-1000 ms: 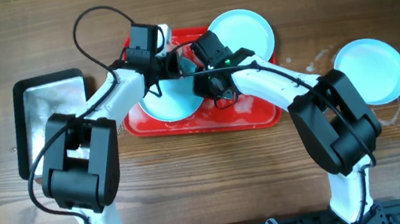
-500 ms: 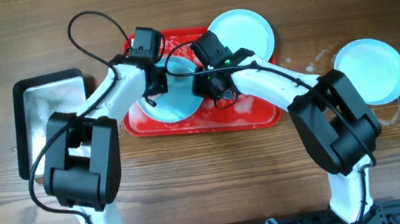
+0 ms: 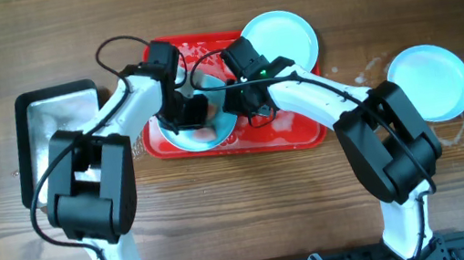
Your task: Clean dirty plates on tray and stack at the side
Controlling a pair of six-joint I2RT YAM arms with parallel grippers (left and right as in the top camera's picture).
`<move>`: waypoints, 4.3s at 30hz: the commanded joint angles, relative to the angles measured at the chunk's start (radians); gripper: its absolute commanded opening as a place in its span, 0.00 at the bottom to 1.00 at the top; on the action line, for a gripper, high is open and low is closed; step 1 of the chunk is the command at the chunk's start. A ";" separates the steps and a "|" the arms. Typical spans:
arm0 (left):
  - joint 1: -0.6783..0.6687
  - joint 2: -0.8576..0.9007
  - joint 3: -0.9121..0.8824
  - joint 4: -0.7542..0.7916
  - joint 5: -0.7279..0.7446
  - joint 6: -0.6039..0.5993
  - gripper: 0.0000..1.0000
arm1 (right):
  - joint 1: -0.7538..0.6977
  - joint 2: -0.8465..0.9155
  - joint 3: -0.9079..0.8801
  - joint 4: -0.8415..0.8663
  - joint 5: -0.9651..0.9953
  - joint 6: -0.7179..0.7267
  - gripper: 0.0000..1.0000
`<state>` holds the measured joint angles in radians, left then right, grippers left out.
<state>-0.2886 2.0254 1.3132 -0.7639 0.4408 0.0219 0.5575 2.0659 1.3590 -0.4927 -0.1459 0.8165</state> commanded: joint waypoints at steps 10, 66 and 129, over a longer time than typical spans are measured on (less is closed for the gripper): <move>-0.022 0.056 -0.035 0.355 -0.306 -0.124 0.04 | -0.005 0.009 -0.011 0.006 0.010 0.021 0.04; -0.022 0.056 -0.036 0.196 -0.808 -0.325 0.04 | -0.005 0.009 -0.011 0.008 0.010 0.021 0.04; -0.022 0.056 -0.035 0.036 0.112 -0.074 0.04 | -0.005 0.009 -0.011 0.011 0.010 0.020 0.04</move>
<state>-0.2798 2.0064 1.3270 -0.7780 0.2329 -0.1474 0.5594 2.0659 1.3571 -0.4843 -0.1596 0.8173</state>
